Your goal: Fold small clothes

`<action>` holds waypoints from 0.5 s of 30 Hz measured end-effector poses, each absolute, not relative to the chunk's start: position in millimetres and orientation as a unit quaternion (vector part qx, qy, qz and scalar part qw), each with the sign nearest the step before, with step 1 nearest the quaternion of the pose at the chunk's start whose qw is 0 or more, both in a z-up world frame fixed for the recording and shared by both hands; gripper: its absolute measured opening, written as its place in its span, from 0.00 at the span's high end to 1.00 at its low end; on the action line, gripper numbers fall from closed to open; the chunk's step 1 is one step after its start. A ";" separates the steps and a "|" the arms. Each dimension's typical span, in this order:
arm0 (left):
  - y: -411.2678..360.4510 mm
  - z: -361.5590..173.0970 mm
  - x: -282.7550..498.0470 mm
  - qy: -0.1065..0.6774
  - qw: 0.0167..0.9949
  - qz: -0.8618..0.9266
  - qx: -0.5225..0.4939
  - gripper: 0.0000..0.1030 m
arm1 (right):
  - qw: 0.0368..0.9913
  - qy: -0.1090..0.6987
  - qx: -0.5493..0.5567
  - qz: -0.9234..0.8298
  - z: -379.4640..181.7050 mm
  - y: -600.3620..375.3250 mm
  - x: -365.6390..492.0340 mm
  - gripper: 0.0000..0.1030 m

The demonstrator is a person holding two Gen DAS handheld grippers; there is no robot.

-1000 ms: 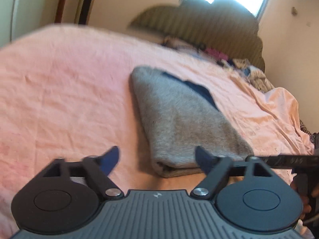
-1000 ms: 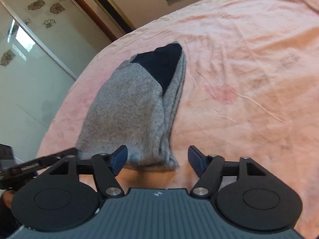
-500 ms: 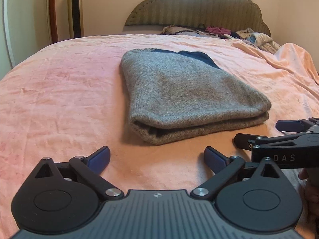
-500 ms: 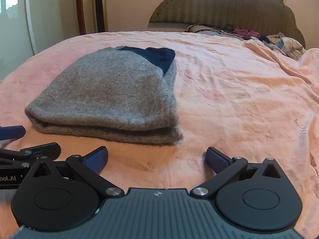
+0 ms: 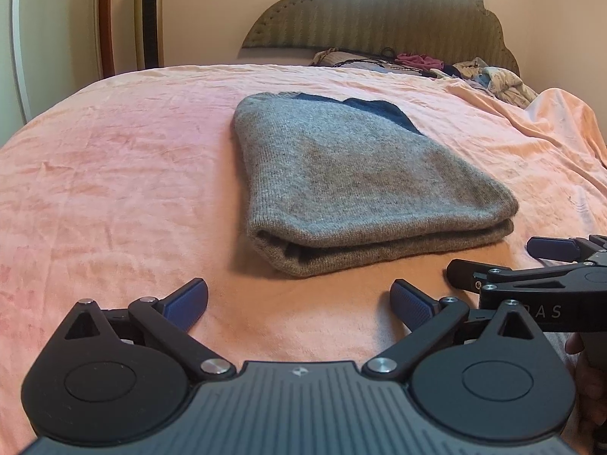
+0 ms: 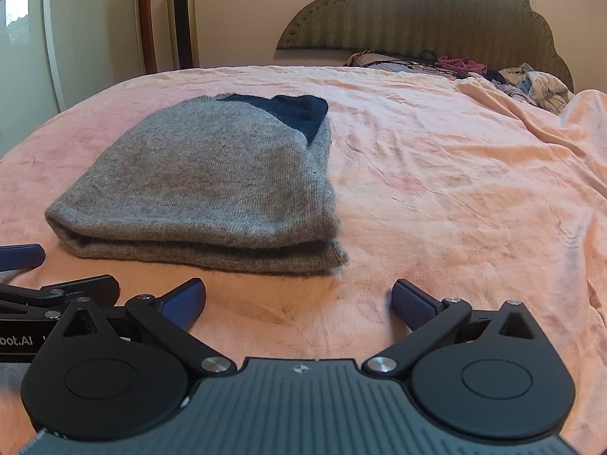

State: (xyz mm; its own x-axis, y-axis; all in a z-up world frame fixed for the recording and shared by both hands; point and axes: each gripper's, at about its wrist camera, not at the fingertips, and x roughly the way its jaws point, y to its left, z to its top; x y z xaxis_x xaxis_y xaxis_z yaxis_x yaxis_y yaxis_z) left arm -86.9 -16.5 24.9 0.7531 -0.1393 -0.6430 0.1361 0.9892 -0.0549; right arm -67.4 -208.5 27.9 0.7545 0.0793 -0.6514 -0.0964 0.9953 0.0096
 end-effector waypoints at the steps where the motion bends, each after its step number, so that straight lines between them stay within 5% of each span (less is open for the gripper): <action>1: -16.7 24.9 -86.9 0.344 0.936 -0.074 -0.002 0.00 | 0.937 0.347 -0.012 0.047 27.9 -208.8 -67.2 0.00; 15: -17.0 24.9 -87.1 0.345 0.936 -0.073 0.003 0.00 | 0.937 0.346 -0.012 0.045 28.3 -207.6 -68.9 0.00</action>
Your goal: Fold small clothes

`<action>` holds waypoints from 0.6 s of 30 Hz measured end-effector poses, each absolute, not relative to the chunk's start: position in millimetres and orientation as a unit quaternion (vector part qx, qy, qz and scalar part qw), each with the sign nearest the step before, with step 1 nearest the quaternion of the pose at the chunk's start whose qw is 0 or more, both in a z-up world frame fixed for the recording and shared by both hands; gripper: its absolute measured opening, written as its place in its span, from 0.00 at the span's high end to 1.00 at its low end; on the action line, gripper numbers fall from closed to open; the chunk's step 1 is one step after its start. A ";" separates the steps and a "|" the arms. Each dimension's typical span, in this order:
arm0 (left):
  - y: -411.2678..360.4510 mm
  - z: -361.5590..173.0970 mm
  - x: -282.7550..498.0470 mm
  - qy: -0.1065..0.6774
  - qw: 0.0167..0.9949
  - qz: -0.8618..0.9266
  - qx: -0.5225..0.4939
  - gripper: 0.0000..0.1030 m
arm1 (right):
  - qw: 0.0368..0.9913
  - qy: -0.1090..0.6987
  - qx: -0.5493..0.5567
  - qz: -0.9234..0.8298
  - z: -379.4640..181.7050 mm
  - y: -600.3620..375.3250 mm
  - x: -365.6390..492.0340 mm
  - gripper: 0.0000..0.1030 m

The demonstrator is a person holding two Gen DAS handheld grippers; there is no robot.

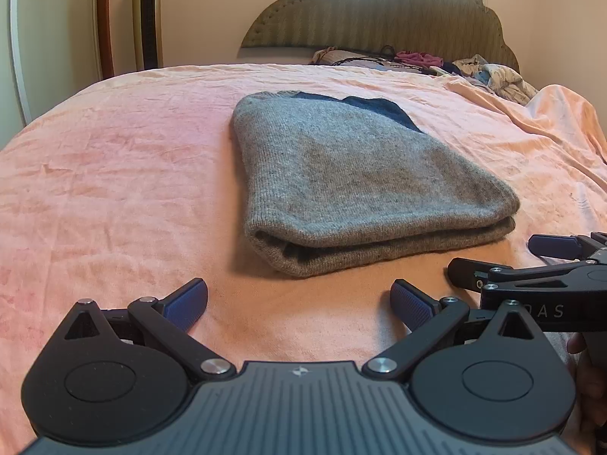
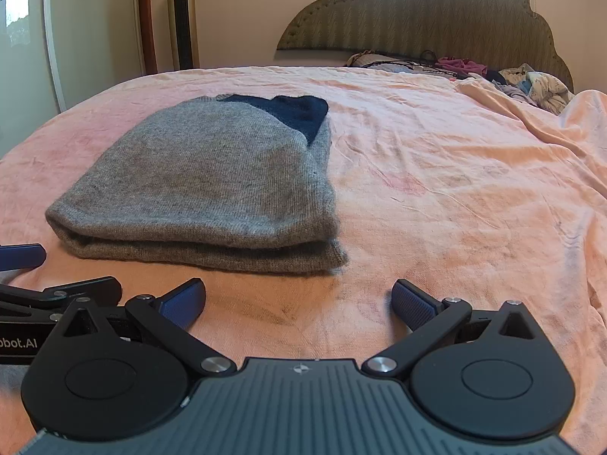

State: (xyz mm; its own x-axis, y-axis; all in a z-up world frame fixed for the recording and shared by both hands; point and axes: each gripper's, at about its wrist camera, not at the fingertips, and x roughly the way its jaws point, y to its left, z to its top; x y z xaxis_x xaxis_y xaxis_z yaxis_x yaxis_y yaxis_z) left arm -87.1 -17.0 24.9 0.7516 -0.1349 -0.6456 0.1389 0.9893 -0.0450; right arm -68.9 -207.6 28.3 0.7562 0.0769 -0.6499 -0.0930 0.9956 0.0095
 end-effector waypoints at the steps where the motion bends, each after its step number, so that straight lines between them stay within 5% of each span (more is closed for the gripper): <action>1: -17.0 24.9 -86.8 0.345 0.936 -0.073 0.003 0.00 | 0.937 0.346 -0.012 0.045 28.3 -207.8 -68.8 0.00; 18: -16.4 36.4 -69.1 0.402 0.914 -0.051 -0.025 0.00 | 0.916 0.397 -0.011 0.060 39.6 -214.2 -63.7 0.00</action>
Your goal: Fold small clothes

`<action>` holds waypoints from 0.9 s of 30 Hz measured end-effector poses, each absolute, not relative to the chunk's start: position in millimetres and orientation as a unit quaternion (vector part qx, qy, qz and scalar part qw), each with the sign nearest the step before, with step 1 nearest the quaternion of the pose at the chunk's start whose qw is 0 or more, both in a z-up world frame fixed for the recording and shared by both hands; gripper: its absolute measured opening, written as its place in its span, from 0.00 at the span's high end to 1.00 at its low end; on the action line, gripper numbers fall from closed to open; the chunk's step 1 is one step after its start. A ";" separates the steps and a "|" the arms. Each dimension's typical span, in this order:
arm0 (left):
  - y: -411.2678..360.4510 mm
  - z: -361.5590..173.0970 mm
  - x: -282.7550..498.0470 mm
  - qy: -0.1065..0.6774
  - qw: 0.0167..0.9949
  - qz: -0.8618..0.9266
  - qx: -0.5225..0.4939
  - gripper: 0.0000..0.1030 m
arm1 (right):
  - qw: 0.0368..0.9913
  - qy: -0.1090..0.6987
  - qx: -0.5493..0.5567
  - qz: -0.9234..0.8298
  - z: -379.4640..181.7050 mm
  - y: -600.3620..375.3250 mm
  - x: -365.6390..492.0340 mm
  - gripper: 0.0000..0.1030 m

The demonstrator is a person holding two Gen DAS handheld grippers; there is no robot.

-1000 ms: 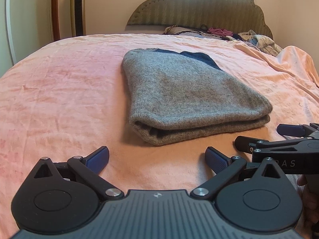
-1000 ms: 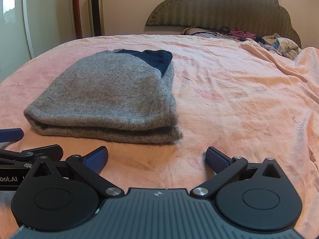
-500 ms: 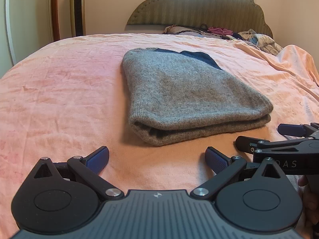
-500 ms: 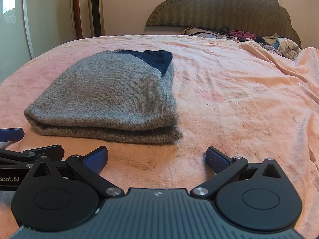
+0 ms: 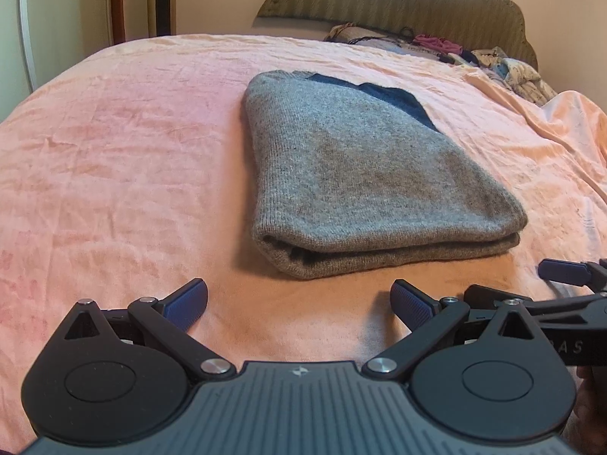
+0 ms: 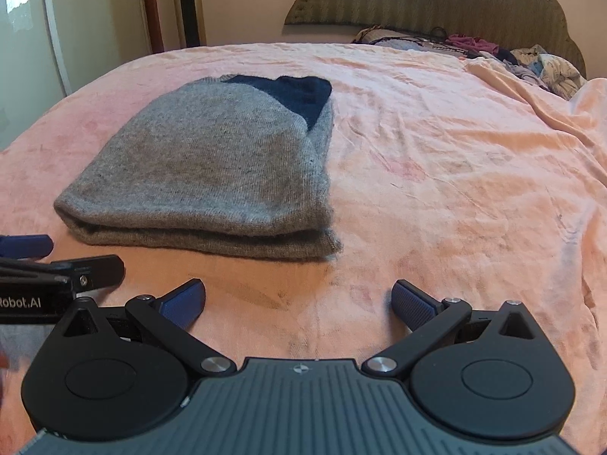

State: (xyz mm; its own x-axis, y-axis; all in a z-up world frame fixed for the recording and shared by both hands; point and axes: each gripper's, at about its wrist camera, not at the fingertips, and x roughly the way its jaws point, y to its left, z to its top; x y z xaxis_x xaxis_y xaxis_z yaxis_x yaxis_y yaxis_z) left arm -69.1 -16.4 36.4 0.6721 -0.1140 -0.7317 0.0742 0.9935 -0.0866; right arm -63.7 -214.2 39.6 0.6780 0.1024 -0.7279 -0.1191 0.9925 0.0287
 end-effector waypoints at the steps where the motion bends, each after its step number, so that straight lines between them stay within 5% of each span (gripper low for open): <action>1: -18.4 36.2 -67.6 0.405 0.913 -0.048 -0.020 0.00 | 0.915 0.400 -0.010 0.059 40.1 -214.3 -64.4 0.00; 27: -26.5 41.2 -65.0 0.464 0.886 -0.025 -0.001 0.00 | 0.897 0.439 -0.015 0.039 46.7 -217.4 -51.4 0.00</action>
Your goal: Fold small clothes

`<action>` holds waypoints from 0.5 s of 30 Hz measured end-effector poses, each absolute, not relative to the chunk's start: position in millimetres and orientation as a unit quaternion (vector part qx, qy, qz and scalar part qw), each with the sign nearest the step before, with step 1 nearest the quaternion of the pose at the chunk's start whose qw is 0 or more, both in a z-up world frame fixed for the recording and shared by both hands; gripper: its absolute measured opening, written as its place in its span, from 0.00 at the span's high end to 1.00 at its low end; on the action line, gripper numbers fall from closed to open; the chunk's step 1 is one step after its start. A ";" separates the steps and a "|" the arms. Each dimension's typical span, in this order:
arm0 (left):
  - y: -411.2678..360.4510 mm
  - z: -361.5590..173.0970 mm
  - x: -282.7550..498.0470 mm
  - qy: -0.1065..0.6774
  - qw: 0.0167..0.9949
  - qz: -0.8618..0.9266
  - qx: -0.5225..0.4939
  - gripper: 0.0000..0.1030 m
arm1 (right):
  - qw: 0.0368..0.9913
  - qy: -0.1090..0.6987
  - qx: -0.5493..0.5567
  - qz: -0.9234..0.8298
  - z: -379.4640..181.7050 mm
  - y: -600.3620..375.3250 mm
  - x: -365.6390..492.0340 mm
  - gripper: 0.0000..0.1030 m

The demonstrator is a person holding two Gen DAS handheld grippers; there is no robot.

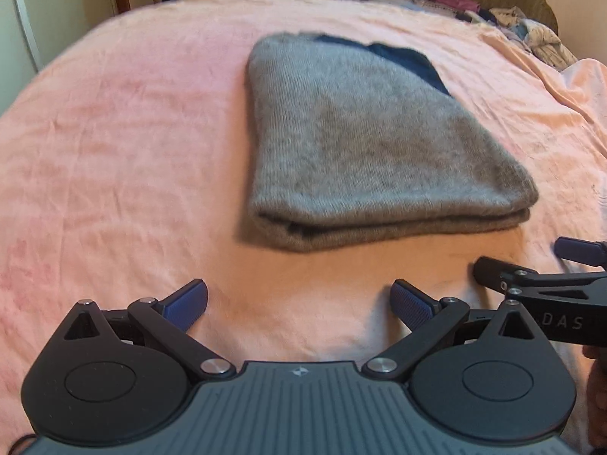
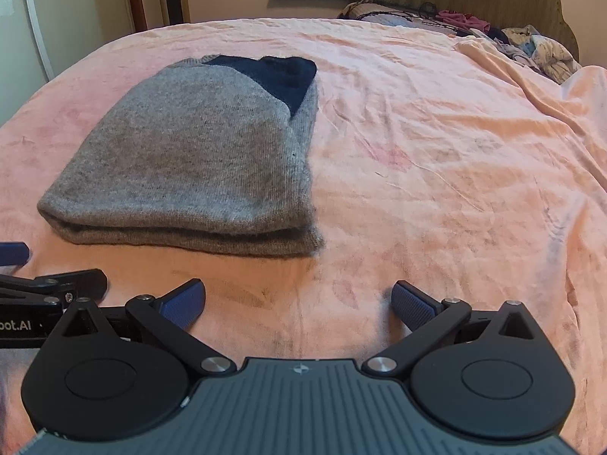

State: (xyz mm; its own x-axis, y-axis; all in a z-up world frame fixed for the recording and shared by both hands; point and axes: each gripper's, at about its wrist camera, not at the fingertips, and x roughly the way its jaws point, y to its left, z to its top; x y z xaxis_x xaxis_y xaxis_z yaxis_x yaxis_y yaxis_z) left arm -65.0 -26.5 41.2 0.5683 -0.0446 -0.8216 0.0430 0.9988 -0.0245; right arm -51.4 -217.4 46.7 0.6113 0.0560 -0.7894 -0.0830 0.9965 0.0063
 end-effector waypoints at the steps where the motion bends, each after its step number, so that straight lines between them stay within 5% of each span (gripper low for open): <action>1: -26.2 40.3 -64.7 0.464 0.886 -0.023 -0.002 0.00 | 0.897 0.440 -0.014 0.039 46.2 -218.1 -51.4 0.00; 15: -29.7 39.0 -63.7 0.445 0.896 -0.004 0.004 0.00 | 0.894 0.446 -0.007 0.038 44.3 -218.3 -48.9 0.00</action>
